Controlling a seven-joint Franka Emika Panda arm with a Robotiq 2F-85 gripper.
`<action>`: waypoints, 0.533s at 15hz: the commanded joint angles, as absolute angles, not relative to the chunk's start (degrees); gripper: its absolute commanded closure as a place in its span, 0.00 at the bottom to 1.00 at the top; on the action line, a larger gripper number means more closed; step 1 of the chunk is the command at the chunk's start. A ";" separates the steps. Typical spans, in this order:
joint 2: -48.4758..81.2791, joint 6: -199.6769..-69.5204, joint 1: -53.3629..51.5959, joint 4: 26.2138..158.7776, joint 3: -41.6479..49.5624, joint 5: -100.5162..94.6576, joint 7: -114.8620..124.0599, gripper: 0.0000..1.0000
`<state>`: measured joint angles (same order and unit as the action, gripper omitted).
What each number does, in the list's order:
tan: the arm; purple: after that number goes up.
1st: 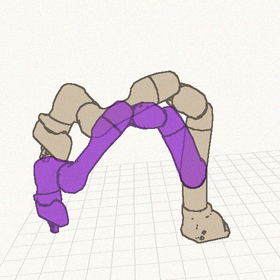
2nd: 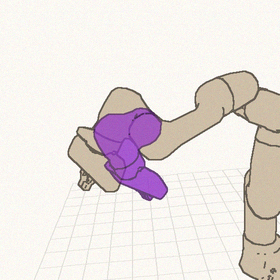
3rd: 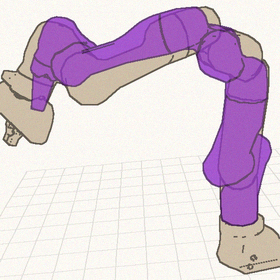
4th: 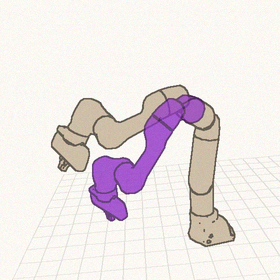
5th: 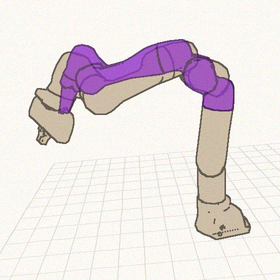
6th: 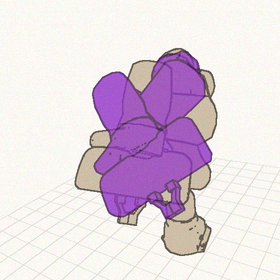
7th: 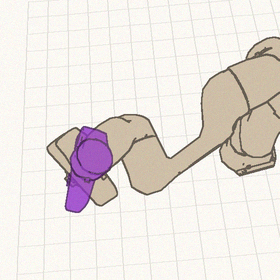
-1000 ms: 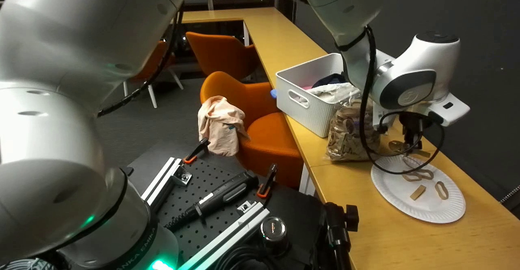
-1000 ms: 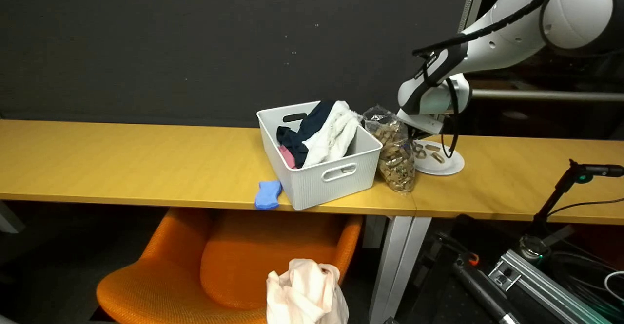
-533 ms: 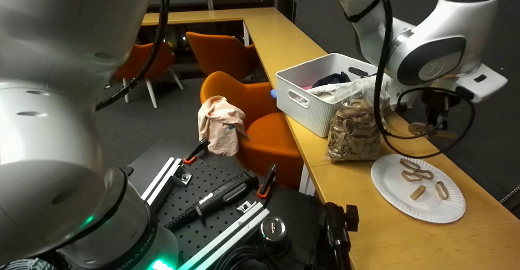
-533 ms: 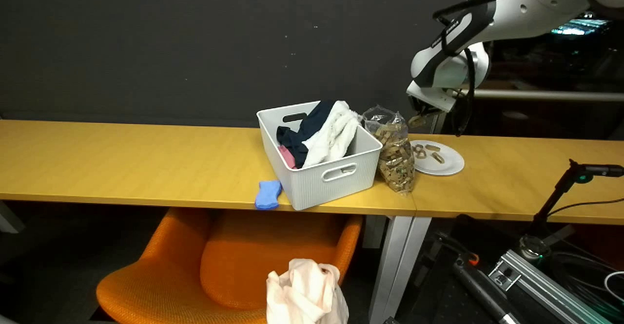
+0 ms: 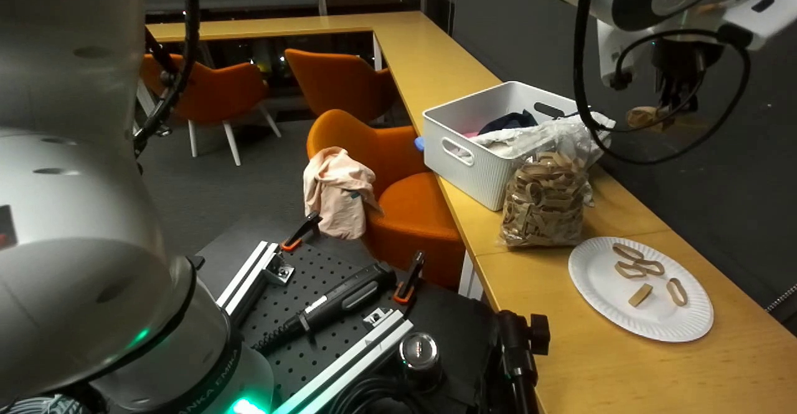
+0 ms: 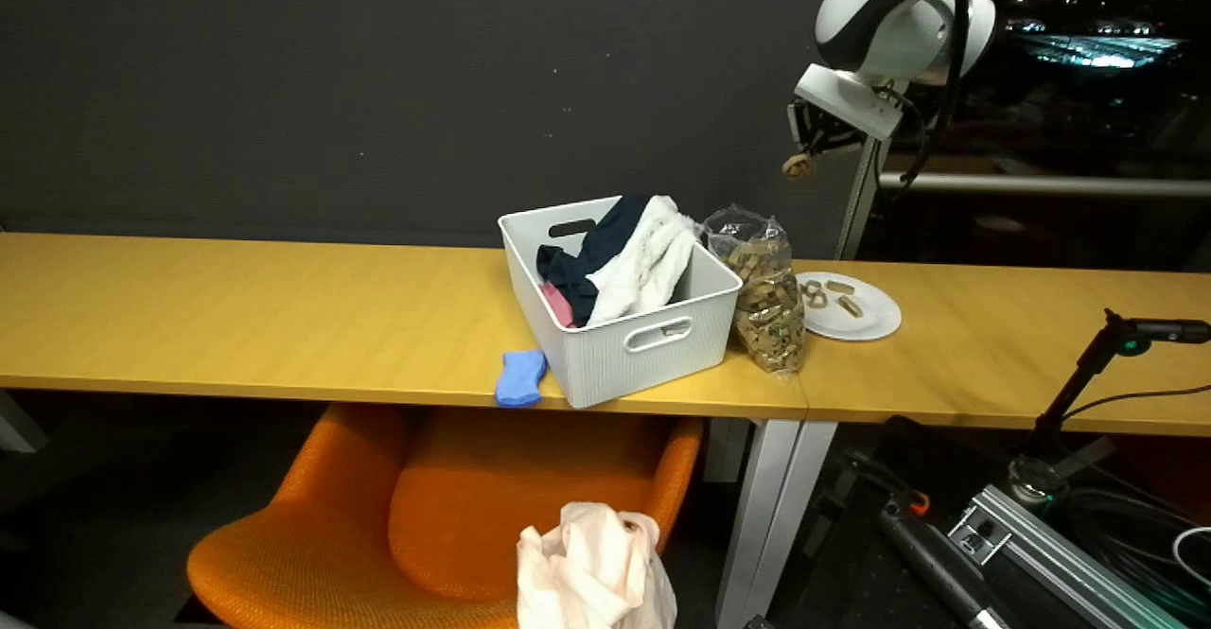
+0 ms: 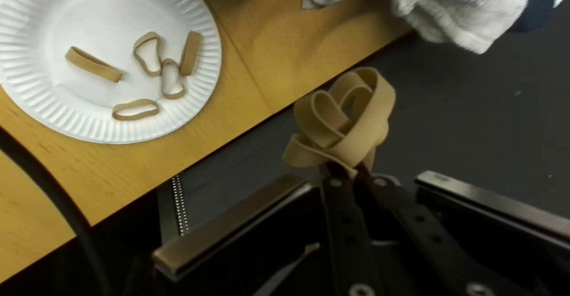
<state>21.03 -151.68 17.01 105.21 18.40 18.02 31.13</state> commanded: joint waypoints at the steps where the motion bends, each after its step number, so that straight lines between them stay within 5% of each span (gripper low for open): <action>1: 14.32 -149.19 15.18 109.73 15.33 19.17 27.77 0.99; 8: 11.47 -144.36 13.93 113.69 9.26 26.34 19.16 0.99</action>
<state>13.17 -146.27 13.48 111.56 11.49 21.38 24.66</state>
